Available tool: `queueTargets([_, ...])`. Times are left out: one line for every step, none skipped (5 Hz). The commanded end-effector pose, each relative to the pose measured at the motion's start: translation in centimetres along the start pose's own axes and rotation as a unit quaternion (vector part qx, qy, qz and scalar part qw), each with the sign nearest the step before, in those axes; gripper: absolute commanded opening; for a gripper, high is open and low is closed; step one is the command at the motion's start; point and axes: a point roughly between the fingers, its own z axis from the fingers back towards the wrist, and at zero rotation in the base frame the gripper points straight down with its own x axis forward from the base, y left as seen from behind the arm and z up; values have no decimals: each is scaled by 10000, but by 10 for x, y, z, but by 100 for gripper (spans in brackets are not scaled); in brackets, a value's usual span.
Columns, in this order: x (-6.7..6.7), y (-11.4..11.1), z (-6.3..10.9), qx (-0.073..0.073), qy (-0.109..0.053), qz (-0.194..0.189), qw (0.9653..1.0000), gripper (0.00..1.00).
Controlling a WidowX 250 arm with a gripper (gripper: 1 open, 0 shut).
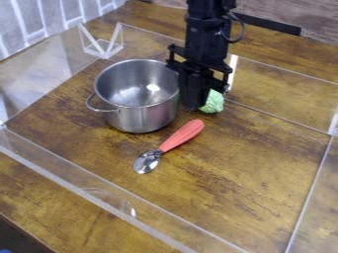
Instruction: Move the pink spoon to the left
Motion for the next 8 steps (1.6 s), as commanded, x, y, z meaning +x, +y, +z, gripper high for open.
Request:
queueTargets([-7,11,27,94,-401,-365,9985,100])
queueTargets([-8,15,13,72,-321,-805,9962,100])
queueTargets([5,11,1,35,-256,-826,9962,100])
queueTargets([18,5,-19,-39,-165,-881,9960,100])
queueTargets([13,10,-28,-88,-29,-1323,9912,100])
queueTargets([9,16,-21,-60,13,-1694,9855,0])
queueTargets([9,21,-32,-58,7,-1673,9859,0])
queueTargets([7,25,-38,-38,-18,-1650,9863,0])
